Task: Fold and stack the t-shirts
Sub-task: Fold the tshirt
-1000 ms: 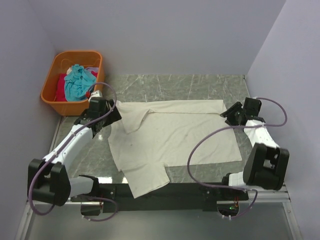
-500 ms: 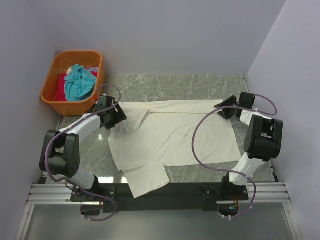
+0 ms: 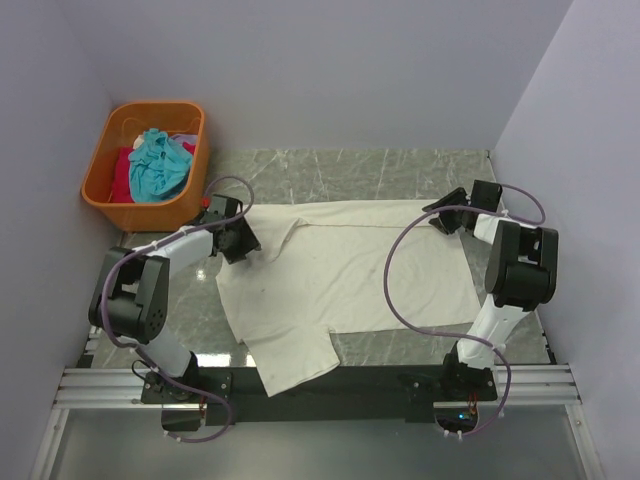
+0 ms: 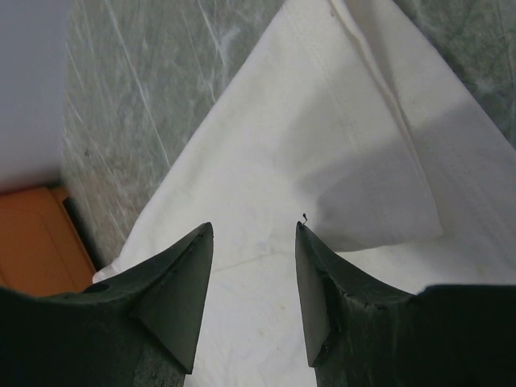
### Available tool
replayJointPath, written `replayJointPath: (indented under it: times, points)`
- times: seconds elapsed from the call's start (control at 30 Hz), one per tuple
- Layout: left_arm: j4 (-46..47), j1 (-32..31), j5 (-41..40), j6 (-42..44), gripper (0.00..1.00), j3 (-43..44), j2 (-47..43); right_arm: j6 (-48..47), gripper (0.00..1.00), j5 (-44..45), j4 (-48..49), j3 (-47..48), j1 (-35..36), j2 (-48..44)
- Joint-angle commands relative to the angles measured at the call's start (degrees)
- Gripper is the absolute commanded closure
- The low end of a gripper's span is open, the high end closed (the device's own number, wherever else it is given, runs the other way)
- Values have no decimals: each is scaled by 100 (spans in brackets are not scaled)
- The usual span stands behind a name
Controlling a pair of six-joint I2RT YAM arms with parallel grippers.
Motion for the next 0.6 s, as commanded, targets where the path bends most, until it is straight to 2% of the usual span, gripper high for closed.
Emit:
replayJointPath:
  times: [0.0, 0.2, 0.33, 0.47, 0.57]
  points:
    - [76, -63, -23, -98, 46, 196, 181, -158, 48, -40, 157, 237, 111, 46]
    - [-29, -186, -49, -80, 50, 310, 270, -369, 48, -145, 192, 114, 550, -129]
    - [-91, -266, -207, -71, 60, 372, 182, -388, 49, -320, 349, 96, 1138, -217]
    - [-108, -301, -198, -80, 67, 389, 156, -99, 50, -532, 718, 140, 2033, -104]
    - [-170, -301, -216, -63, 80, 433, 138, 121, 53, -716, 939, 368, 2587, 177]
